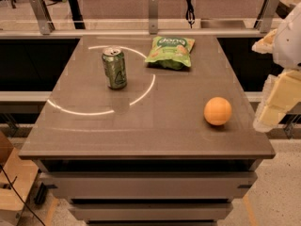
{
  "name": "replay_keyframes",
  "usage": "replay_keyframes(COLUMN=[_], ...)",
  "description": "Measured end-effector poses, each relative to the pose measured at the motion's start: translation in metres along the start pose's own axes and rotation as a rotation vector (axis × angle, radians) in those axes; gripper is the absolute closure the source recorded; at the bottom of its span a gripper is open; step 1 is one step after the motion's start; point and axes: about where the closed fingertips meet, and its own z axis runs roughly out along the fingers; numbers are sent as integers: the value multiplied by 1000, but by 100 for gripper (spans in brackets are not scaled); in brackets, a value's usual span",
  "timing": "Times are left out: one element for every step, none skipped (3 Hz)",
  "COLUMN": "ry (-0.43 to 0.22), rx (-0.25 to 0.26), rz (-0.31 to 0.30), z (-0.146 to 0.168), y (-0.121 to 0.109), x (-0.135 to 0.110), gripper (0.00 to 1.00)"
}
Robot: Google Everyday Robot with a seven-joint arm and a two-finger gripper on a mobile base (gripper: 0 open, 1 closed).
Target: Knock green can over
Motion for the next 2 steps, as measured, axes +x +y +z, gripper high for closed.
replay_keyframes(ry=[-116,-280], rx=[16,-18], rz=[-45,-88], z=[11,32], y=[-7,-17], x=[-27,-68], gripper=[0,0])
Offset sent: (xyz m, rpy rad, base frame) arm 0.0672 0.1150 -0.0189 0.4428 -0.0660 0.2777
